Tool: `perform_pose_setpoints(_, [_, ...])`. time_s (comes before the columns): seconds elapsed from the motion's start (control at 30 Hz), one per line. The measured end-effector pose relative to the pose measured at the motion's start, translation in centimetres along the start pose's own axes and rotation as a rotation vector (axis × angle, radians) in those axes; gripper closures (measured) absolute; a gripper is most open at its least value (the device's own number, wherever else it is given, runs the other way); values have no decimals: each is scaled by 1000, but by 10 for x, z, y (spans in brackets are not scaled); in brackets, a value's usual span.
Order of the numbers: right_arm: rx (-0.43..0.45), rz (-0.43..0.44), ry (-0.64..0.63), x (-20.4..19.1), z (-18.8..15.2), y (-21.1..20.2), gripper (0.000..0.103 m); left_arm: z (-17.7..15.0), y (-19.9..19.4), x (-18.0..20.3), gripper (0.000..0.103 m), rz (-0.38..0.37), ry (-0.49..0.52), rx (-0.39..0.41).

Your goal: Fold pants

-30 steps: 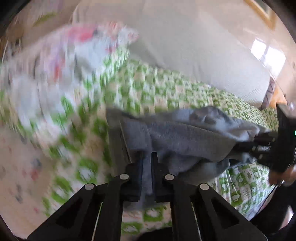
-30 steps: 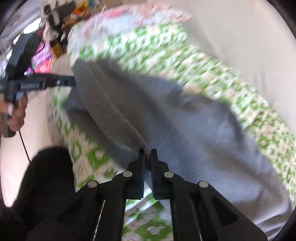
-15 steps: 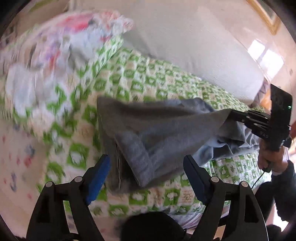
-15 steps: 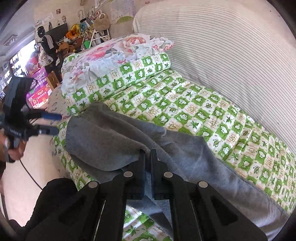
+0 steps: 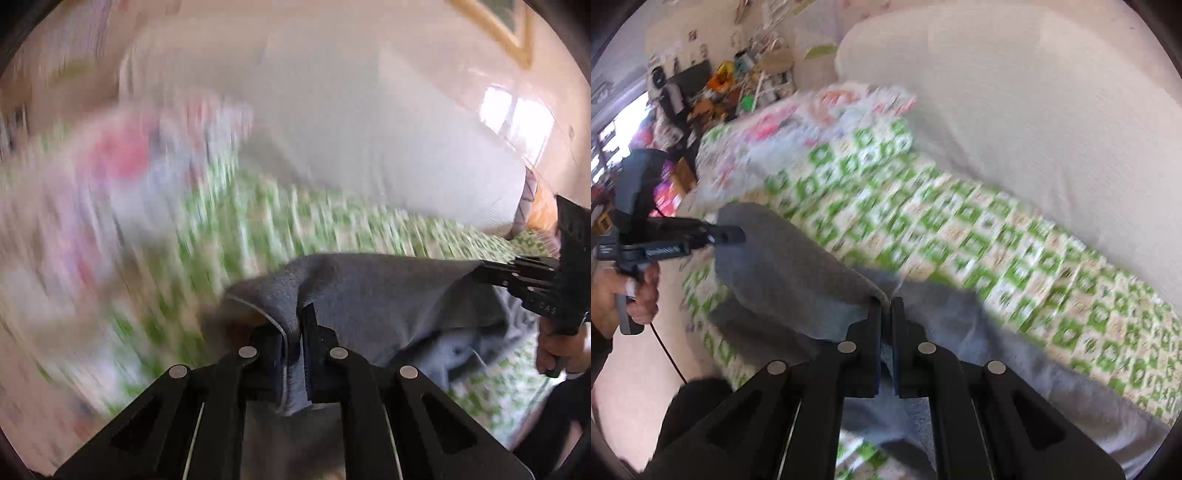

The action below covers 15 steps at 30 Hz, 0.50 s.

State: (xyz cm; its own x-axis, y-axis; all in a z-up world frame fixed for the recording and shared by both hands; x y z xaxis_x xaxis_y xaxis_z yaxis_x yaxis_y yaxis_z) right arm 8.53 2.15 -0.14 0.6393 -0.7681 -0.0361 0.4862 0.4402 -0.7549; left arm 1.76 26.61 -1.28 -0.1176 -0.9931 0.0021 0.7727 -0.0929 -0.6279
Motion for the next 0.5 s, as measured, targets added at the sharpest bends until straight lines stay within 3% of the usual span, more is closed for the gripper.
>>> perform_pose_setpoints(0.07, [68, -8, 1, -3, 8, -8, 98, 11, -6, 2, 95, 77, 104, 58])
perform_pose_setpoints(0.13, [79, 44, 30, -8, 8, -7, 98, 1, 3, 1, 95, 129, 152, 35])
perform_pose_setpoints(0.27, [-19, 95, 15, -21, -23, 13, 98, -48, 15, 2, 95, 115, 163, -50])
perform_pose_setpoints(0.37, [-103, 142, 11, -27, -57, 27, 98, -93, 13, -5, 85, 67, 107, -126])
perform_pose_setpoints(0.5, [-198, 167, -3, -32, -96, 41, 98, -123, -2, -5, 74, 52, 30, -176])
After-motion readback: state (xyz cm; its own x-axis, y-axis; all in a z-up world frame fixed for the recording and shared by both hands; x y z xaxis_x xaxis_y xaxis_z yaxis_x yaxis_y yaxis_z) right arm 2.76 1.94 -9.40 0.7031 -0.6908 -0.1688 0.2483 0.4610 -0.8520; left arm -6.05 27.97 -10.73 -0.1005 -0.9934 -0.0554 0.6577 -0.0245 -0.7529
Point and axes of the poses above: each gripper's, at about its wrist camera, not at the fingertips, and y roughly the way its jaws point, x to its right, z to its top, the point moved 3 cm from there along y, roughly the way its jaws point, and after that the axes turned 10 degrees about y, right-handed, at the moved point
